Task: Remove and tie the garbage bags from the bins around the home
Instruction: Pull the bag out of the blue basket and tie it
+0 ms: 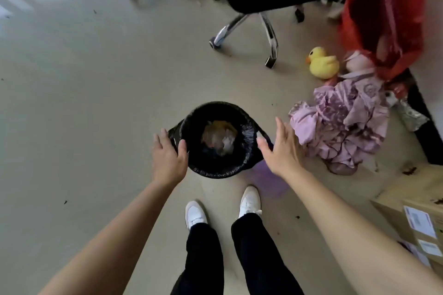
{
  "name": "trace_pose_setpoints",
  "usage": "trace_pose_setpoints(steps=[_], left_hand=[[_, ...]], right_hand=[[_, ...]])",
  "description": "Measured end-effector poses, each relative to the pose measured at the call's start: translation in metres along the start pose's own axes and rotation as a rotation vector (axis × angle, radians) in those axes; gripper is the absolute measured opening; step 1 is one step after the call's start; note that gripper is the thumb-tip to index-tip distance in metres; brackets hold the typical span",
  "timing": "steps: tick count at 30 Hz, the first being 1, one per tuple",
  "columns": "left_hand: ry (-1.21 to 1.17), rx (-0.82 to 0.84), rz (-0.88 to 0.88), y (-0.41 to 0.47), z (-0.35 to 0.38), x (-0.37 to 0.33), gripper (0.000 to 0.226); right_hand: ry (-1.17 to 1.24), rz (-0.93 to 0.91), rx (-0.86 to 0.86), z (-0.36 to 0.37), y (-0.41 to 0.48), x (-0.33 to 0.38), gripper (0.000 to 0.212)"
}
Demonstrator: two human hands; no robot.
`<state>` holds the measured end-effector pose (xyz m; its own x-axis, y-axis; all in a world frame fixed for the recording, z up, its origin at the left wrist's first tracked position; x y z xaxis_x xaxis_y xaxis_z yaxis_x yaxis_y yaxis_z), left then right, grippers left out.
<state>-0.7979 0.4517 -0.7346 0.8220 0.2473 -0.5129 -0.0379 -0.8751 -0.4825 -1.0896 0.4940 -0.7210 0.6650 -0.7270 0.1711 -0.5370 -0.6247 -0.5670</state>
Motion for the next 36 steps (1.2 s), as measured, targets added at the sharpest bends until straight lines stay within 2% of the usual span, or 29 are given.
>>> trace_pose_setpoints(steps=[3, 7, 10, 12, 13, 14, 15, 16, 18, 20, 22, 26, 29, 31, 34, 36], left_hand=[[-0.094, -0.037, -0.153, 0.042, 0.058, 0.056, 0.071], [-0.371, -0.177, -0.479, 0.082, 0.106, 0.115, 0.084], [-0.534, -0.214, -0.553, 0.103, 0.124, 0.136, 0.089], [-0.518, -0.216, -0.543, 0.111, 0.128, 0.139, 0.078], [-0.455, -0.235, -0.506, 0.114, 0.128, 0.139, 0.063], [-0.371, -0.279, -0.452, 0.115, 0.124, 0.136, 0.049], [-0.302, -0.321, -0.390, 0.116, 0.120, 0.130, 0.040], [-0.259, -0.356, -0.327, 0.117, 0.116, 0.122, 0.037], [-0.239, -0.405, -0.199, 0.117, 0.111, 0.101, 0.035], [-0.216, -0.406, -0.038, 0.115, 0.109, 0.074, 0.031], [-0.205, -0.372, 0.149, 0.106, 0.110, 0.041, 0.038], [-0.233, -0.320, 0.526, 0.077, 0.111, -0.027, 0.041], [-0.232, -0.285, 0.656, 0.061, 0.110, -0.054, 0.042], [-0.277, -0.244, 0.570, 0.056, 0.106, -0.056, 0.044], [-0.499, -0.201, 0.258, 0.050, 0.092, -0.049, 0.030], [-0.619, -0.235, 0.026, 0.046, 0.081, -0.038, 0.019]], right_hand=[[0.123, 0.125, 0.059, 0.072, 0.051, -0.022, 0.088], [0.414, 0.359, 0.179, 0.140, 0.097, -0.058, 0.115], [0.606, 0.488, 0.341, 0.173, 0.117, -0.075, 0.136], [0.698, 0.545, 0.475, 0.187, 0.122, -0.078, 0.144], [0.717, 0.560, 0.536, 0.192, 0.123, -0.079, 0.139], [0.718, 0.553, 0.580, 0.195, 0.123, -0.075, 0.119], [0.695, 0.508, 0.581, 0.199, 0.123, -0.071, 0.088], [0.632, 0.452, 0.521, 0.199, 0.123, -0.064, 0.063], [0.450, 0.334, 0.301, 0.192, 0.125, -0.048, 0.043], [0.339, 0.262, 0.089, 0.183, 0.125, -0.029, 0.035], [0.316, 0.253, -0.026, 0.178, 0.127, -0.014, 0.032], [0.266, 0.321, -0.066, 0.177, 0.129, -0.010, 0.033], [0.247, 0.249, -0.040, 0.178, 0.125, -0.011, 0.032], [0.231, 0.229, 0.012, 0.174, 0.122, -0.014, 0.039], [0.133, 0.280, 0.135, 0.159, 0.122, -0.024, 0.061], [0.011, 0.283, 0.187, 0.147, 0.119, -0.031, 0.054]])
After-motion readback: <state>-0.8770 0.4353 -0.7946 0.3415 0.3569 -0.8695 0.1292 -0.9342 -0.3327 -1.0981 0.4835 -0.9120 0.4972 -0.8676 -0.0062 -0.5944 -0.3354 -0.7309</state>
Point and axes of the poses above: each hand's wrist, its own y-axis towards the middle knuckle, its own z-axis out of the palm, x = y × z, the point moved 4 cm from there along y, towards the middle knuckle, and after that the axes turned 13 degrees about z, right-handed, at the moved point
